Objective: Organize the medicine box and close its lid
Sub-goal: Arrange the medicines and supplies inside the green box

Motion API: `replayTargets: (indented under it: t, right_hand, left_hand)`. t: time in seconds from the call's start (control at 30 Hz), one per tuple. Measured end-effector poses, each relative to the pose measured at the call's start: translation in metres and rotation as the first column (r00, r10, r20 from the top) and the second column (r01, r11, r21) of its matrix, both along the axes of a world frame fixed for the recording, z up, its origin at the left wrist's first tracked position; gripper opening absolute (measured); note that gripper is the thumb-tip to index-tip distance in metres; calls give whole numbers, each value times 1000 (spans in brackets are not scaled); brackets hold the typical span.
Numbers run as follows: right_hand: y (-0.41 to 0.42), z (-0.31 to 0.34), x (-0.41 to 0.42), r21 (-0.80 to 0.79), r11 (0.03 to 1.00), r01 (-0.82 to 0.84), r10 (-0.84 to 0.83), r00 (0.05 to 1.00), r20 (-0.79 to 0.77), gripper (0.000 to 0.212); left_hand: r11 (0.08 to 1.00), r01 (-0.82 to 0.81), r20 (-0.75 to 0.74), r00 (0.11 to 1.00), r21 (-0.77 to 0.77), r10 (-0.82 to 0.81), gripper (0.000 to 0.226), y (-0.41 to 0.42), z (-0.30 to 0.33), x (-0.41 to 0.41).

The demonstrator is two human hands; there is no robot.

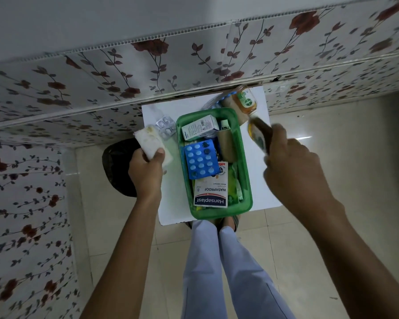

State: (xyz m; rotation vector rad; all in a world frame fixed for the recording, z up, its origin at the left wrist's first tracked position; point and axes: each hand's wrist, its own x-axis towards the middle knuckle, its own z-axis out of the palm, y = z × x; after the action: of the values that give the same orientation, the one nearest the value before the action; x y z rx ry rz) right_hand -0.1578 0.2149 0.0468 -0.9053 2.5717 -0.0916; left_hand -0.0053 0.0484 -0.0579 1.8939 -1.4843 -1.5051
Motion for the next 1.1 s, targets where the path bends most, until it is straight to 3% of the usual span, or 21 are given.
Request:
replayTargets:
  t: [0.03, 0.1, 0.2, 0.23, 0.27, 0.33, 0.4, 0.5, 0.67, 0.77, 0.9, 1.0, 1.1]
  right_hand:
    - [-9, 1, 5, -117, 993, 32, -27, 999, 45, 57]
    - [-28, -8, 14, -225, 959, 171, -97, 946, 309, 50]
    - [-49, -40, 33, -29, 881, 472, -300, 606, 737, 36]
    - [-51, -50, 42, 19, 849, 529, -342, 520, 783, 34]
    - [-52, -60, 51, 40, 843, 536, -354, 498, 791, 36]
    - [-48, -72, 66, 56, 902, 427, -321, 579, 749, 38]
    - [-41, -75, 68, 39, 978, 206, -184, 755, 629, 29]
    - [-35, -64, 49, -51, 998, 41, -15, 901, 433, 26]
    - [-52, -59, -32, -390, 912, 126, -66, 984, 165, 23]
    - [-80, -88, -85, -312, 948, -60, 56, 998, -23, 32]
    - [-113, -117, -110, -101, 924, -370, 366, 929, -55, 29]
    - [-122, -118, -112, -88, 948, -306, 295, 948, -122, 27]
    - [-113, -102, -104, -293, 945, -143, 88, 977, -193, 25]
  left_hand:
    - [1000, -17, -24, 1000, 2, 17, 23, 0, 3, -2]
    - [999, -35, -78, 996, 9, 36, 23, 0, 8, -5]
    - [999, -38, -131, 990, 34, 43, 22, 4, 16, -9]
    - [999, -37, -146, 988, 38, 42, 22, 6, 18, -9]
    - [999, -32, -158, 987, 37, 37, 20, 8, 19, -9]
    - [1000, -6, -189, 982, 28, 11, 13, 11, 19, -8]
    - [999, 31, -215, 976, 16, -27, 8, 13, 18, -7]
    - [997, 75, -228, 971, -6, -75, 5, 16, 18, -5]
    - [997, 81, -270, 960, -2, -79, 12, 15, 24, -9]
    - [996, 90, -267, 960, 5, -85, 6, 10, 26, -14]
    - [992, 125, -268, 956, 8, -119, 5, 5, 28, -18]
    - [979, 200, -262, 947, 22, -188, 7, 6, 29, -16]
    - [974, 225, -255, 944, 28, -211, 8, 11, 30, -12]
